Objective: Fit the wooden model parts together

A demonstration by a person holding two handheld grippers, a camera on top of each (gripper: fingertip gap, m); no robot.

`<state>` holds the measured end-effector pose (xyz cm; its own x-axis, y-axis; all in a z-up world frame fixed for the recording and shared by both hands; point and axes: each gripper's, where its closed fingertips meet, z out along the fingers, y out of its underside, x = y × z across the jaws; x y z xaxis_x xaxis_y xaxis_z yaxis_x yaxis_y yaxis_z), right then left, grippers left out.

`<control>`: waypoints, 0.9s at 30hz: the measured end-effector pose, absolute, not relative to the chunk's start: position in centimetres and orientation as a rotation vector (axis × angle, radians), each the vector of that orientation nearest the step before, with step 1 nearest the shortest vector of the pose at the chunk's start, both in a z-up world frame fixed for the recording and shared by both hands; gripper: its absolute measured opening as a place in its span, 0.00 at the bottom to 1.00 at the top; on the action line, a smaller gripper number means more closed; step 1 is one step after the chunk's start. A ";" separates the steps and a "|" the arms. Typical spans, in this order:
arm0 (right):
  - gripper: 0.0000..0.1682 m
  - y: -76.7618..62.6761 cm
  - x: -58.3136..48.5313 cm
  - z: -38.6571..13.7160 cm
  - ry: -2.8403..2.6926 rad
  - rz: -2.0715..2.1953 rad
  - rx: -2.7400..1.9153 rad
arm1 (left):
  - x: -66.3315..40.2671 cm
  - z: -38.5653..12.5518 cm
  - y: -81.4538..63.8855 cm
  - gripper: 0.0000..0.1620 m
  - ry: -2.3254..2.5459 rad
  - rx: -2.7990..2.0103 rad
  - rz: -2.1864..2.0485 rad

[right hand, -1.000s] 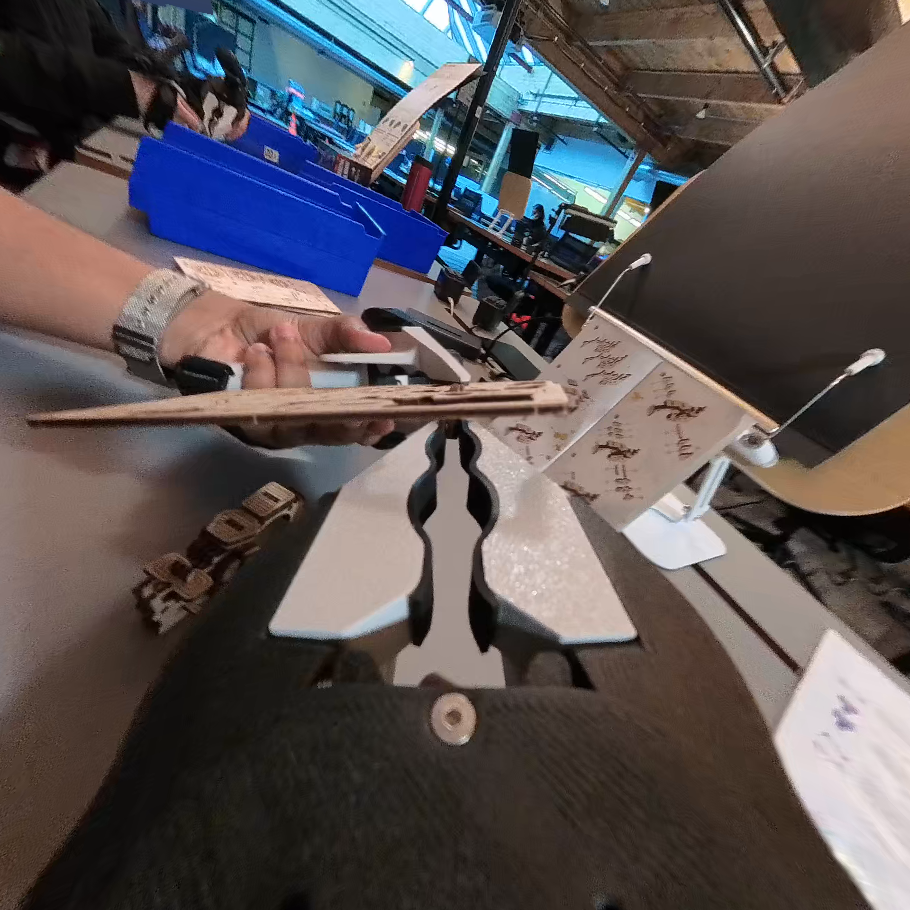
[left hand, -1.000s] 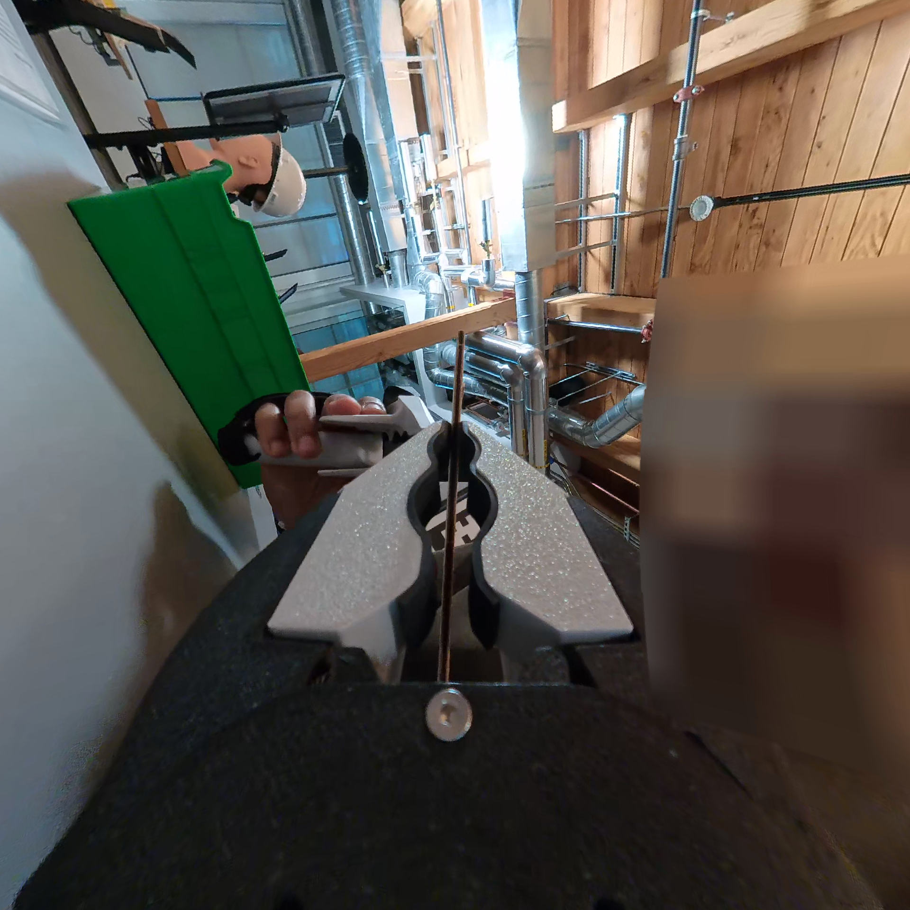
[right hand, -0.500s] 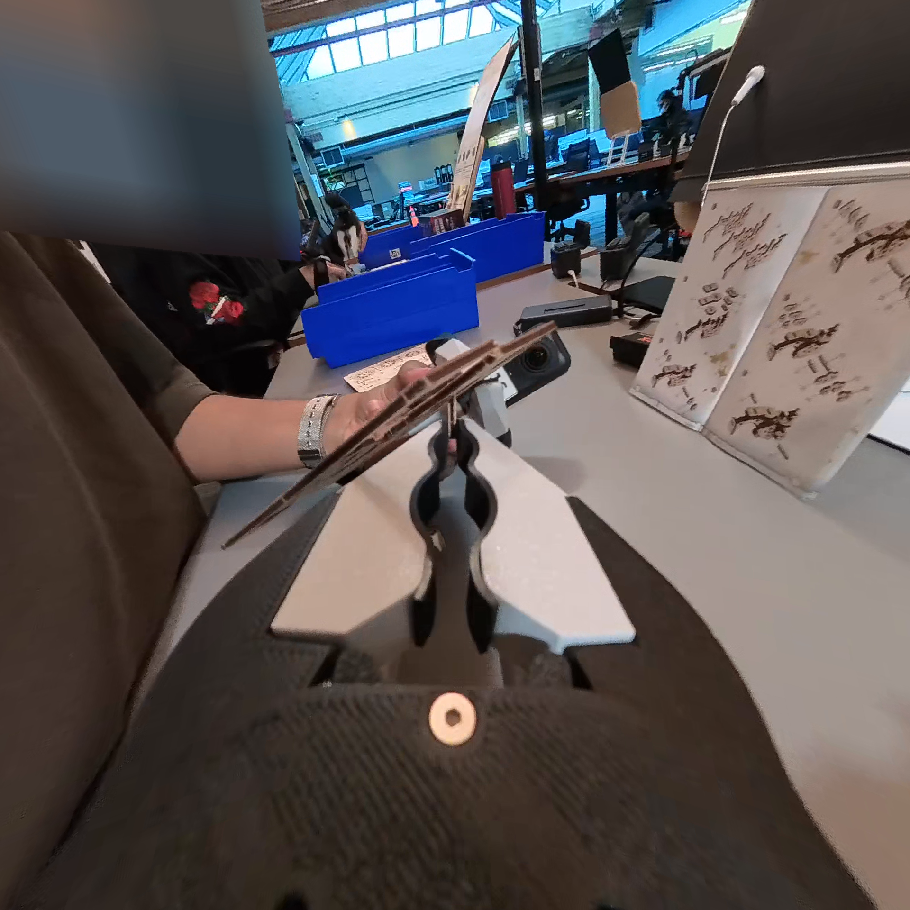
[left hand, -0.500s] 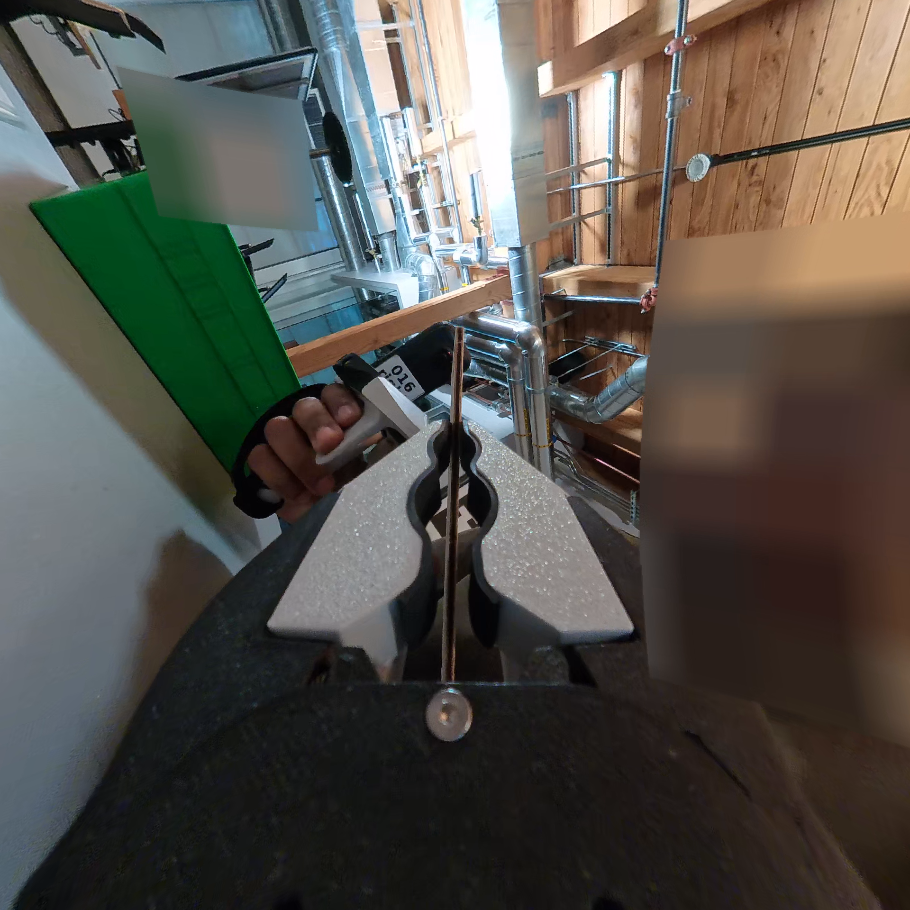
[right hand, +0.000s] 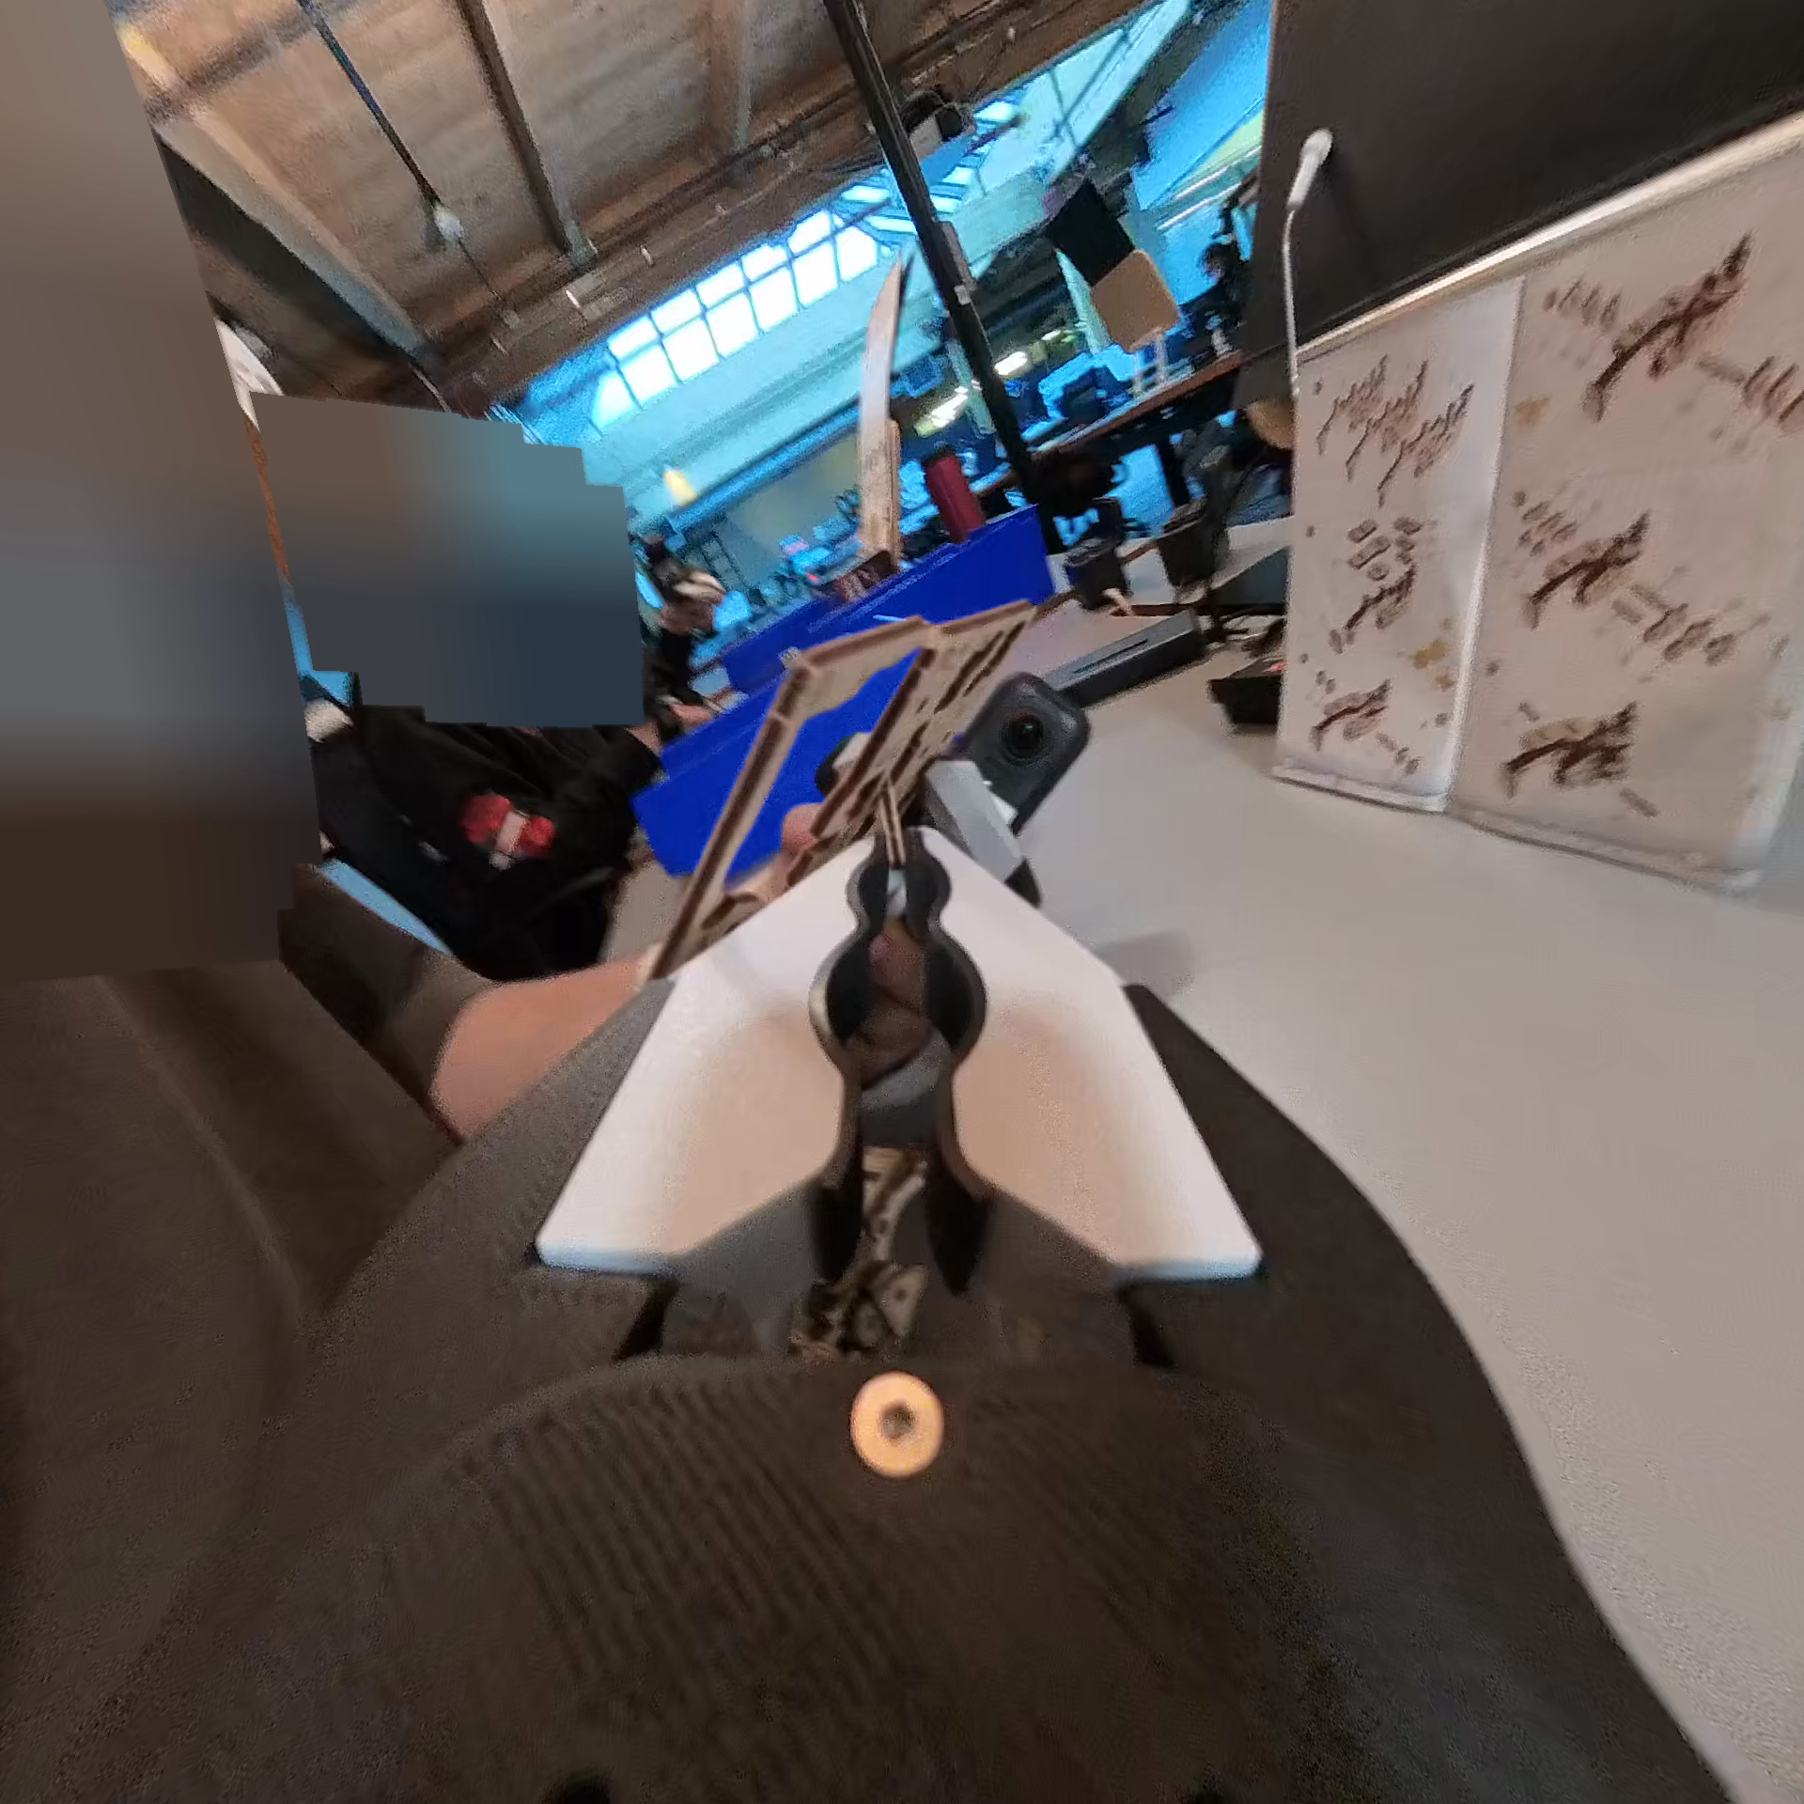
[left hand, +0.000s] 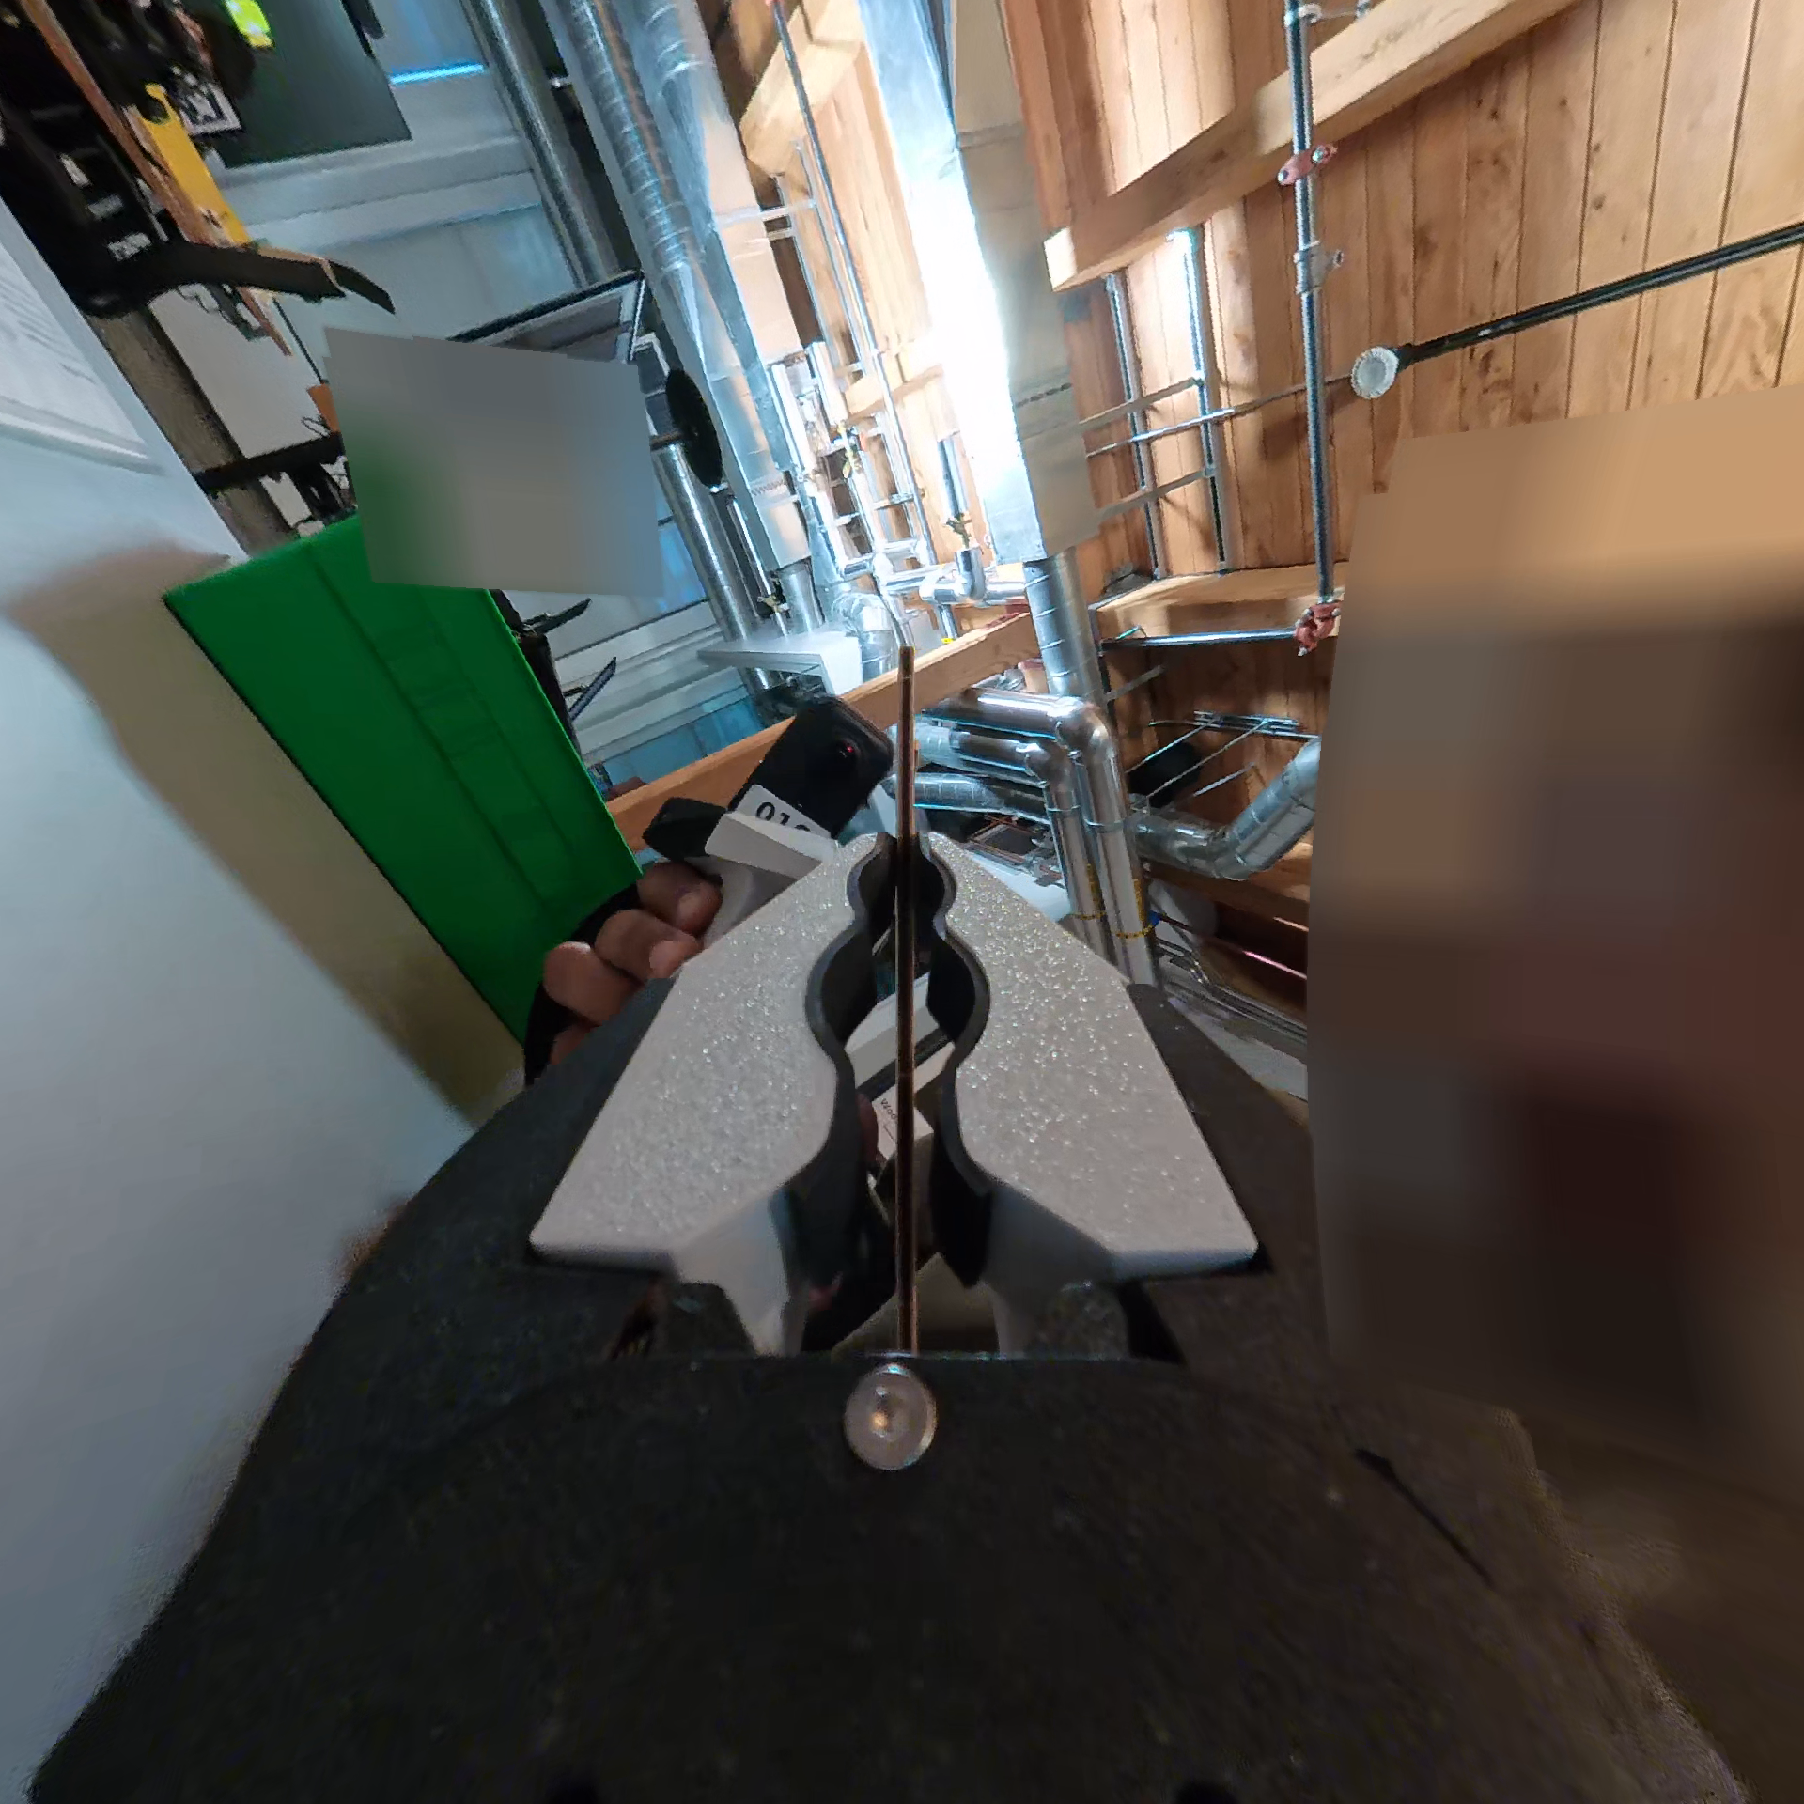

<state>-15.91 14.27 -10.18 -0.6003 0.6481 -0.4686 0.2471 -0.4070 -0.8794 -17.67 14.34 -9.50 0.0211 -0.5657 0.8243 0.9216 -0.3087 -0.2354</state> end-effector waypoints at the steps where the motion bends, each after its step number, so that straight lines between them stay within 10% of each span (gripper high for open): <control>1: 0.01 14.2 -15.8 -10.0 -1.497 2.169 -1.254 | -17.7 -9.4 14.2 0.00 -0.454 -1.066 -1.575; 5: 0.00 17.9 -15.7 -9.5 -1.214 2.443 -1.392 | -18.5 -8.0 13.3 0.00 -0.421 -1.000 -1.556; 18: 0.00 21.9 -16.9 -19.0 -1.881 0.672 -0.981 | -26.7 -11.3 11.6 0.00 -0.736 -0.816 -1.423; 27: 0.02 21.9 -17.0 -23.5 -2.040 0.201 -0.739 | -27.0 -12.0 11.7 0.00 -0.763 -0.833 -1.413</control>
<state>-16.95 21.90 -23.47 -0.3909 0.5745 0.7192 0.4231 0.8060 -0.4139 -27.00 11.74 -11.95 0.0262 -0.5186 0.8546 0.9991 -0.0158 -0.0402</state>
